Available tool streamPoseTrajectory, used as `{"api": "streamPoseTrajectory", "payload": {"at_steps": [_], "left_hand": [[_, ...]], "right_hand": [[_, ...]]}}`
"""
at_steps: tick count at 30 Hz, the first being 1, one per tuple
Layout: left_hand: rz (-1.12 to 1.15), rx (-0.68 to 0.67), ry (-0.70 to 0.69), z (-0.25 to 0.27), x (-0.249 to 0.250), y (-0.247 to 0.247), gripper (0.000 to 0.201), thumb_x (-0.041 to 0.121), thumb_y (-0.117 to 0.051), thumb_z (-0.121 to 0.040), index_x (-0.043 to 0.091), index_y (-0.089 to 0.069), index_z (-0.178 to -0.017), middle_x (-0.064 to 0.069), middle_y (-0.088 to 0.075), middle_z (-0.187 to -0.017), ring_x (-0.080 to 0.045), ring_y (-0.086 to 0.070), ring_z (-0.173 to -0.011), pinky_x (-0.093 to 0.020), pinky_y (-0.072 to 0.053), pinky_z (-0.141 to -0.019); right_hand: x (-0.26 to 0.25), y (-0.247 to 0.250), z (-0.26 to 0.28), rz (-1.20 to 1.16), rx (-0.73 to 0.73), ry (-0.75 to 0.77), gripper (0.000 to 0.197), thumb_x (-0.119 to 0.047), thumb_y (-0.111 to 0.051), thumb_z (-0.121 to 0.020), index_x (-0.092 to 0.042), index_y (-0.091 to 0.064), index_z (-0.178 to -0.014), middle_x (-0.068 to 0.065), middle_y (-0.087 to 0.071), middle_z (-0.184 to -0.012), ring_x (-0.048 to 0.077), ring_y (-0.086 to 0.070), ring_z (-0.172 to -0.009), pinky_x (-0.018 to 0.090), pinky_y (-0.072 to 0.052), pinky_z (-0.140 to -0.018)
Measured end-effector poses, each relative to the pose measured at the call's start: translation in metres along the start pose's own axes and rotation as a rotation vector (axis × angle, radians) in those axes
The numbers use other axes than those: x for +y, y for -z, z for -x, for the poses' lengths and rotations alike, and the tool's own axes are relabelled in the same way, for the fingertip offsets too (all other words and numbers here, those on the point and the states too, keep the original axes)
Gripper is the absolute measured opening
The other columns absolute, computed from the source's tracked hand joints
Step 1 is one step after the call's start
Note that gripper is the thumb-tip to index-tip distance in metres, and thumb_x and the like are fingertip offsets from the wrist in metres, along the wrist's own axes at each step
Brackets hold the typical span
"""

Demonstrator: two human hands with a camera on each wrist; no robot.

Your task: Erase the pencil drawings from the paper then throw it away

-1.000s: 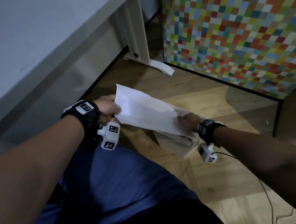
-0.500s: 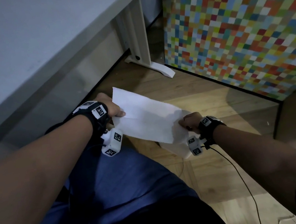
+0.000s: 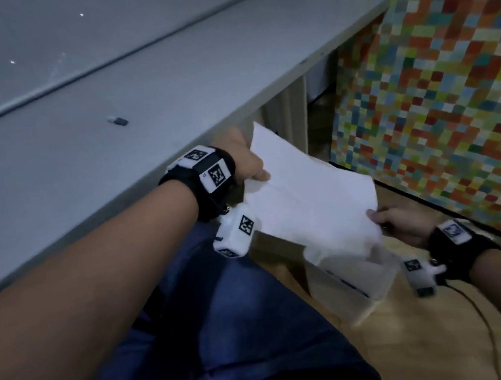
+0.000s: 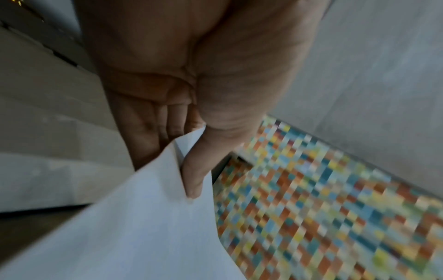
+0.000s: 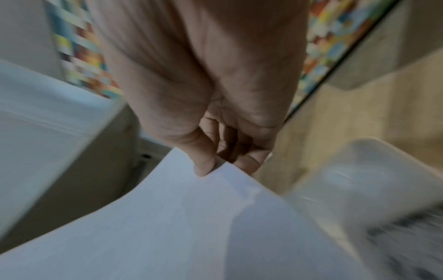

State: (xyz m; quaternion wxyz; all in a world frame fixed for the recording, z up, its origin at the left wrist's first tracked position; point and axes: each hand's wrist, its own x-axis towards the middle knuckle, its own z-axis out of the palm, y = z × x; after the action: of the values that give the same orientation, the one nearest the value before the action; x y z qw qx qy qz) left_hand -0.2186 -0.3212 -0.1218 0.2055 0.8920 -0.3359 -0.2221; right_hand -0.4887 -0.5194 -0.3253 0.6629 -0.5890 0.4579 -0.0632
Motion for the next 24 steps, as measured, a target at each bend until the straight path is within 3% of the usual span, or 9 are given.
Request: {"api": "streamPoseTrajectory", "payload": {"at_steps": [3,7,9,11,12,14,16,19,24], "left_hand": [[0.176,0.057,-0.043,0.028,0.004,0.066,0.052,0.016,-0.099,-0.073,0.009,-0.074,-0.118,-0.010,-0.080,-0.106,-0.029,-0.079,-0.092,-0.046,-0.067,-0.084],[0.364,0.174,-0.035,0.070,-0.024,0.151,0.041,0.004,-0.092,-0.080,0.006,-0.073,-0.116,-0.013,-0.082,-0.101,-0.030,-0.081,-0.092,-0.048,-0.066,-0.088],[0.434,0.249,0.002,0.084,-0.054,0.186,0.040,0.002,-0.090,-0.082,0.008,-0.073,-0.118,-0.011,-0.082,-0.102,-0.028,-0.081,-0.092,-0.045,-0.066,-0.088],[0.477,0.315,0.056,0.096,-0.087,0.216,0.039,0.002,-0.086,-0.086,0.009,-0.073,-0.122,-0.008,-0.082,-0.102,-0.023,-0.079,-0.087,-0.040,-0.066,-0.084],[0.482,0.359,0.091,0.105,-0.107,0.232,0.038,0.002,-0.085,-0.088,0.009,-0.073,-0.123,-0.007,-0.081,-0.101,-0.022,-0.077,-0.084,-0.038,-0.065,-0.082],[0.490,0.432,0.170,0.122,-0.147,0.257,0.036,0.001,-0.083,-0.090,0.008,-0.072,-0.123,-0.007,-0.079,-0.102,-0.022,-0.075,-0.085,-0.038,-0.063,-0.081],[0.486,0.477,0.258,0.136,-0.188,0.272,0.035,0.000,-0.083,-0.090,0.007,-0.072,-0.122,-0.010,-0.078,-0.099,-0.028,-0.075,-0.092,-0.043,-0.063,-0.090],[0.416,0.532,0.404,0.161,-0.251,0.287,0.038,0.007,-0.091,-0.082,0.003,-0.074,-0.116,-0.015,-0.080,-0.103,-0.032,-0.078,-0.096,-0.048,-0.063,-0.094],[0.389,0.575,0.564,0.176,-0.315,0.282,0.053,0.009,-0.095,-0.078,0.004,-0.069,-0.124,-0.010,-0.075,-0.092,-0.028,-0.073,-0.088,-0.044,-0.064,-0.089]], "right_hand": [[-0.080,0.009,0.039,0.049,0.059,0.229,0.022,-0.013,-0.072,-0.097,0.005,-0.072,-0.108,0.018,-0.076,-0.116,0.035,-0.071,-0.110,0.050,-0.053,-0.105],[-0.185,-0.024,0.081,0.084,-0.004,0.482,0.033,-0.015,-0.069,-0.098,0.012,-0.065,-0.117,0.018,-0.077,-0.116,0.033,-0.072,-0.113,0.045,-0.051,-0.110],[-0.227,-0.054,0.088,0.072,-0.058,0.568,0.036,-0.014,-0.071,-0.096,0.014,-0.064,-0.118,0.023,-0.076,-0.116,0.032,-0.072,-0.110,0.039,-0.054,-0.106],[-0.263,-0.090,0.087,0.105,-0.093,0.652,0.036,-0.013,-0.076,-0.091,0.013,-0.066,-0.113,0.030,-0.074,-0.110,0.027,-0.071,-0.092,0.032,-0.059,-0.093],[-0.280,-0.116,0.085,0.142,-0.129,0.680,0.035,-0.014,-0.078,-0.088,0.012,-0.069,-0.110,0.028,-0.076,-0.105,0.025,-0.071,-0.086,0.032,-0.059,-0.086],[-0.309,-0.169,0.083,0.226,-0.205,0.716,0.032,-0.015,-0.082,-0.086,0.008,-0.072,-0.107,0.026,-0.078,-0.102,0.029,-0.071,-0.089,0.042,-0.056,-0.091],[-0.329,-0.218,0.079,0.281,-0.266,0.739,0.041,-0.017,-0.086,-0.081,0.013,-0.070,-0.105,0.031,-0.073,-0.092,0.030,-0.064,-0.084,0.043,-0.054,-0.087],[-0.350,-0.297,0.075,0.409,-0.346,0.738,0.043,-0.011,-0.088,-0.080,0.019,-0.066,-0.103,0.017,-0.057,-0.074,0.025,-0.056,-0.072,0.034,-0.051,-0.071],[-0.361,-0.382,0.057,0.634,-0.352,0.766,0.038,-0.008,-0.093,-0.074,0.012,-0.069,-0.095,0.015,-0.067,-0.064,0.025,-0.060,-0.060,0.039,-0.054,-0.067]]}}
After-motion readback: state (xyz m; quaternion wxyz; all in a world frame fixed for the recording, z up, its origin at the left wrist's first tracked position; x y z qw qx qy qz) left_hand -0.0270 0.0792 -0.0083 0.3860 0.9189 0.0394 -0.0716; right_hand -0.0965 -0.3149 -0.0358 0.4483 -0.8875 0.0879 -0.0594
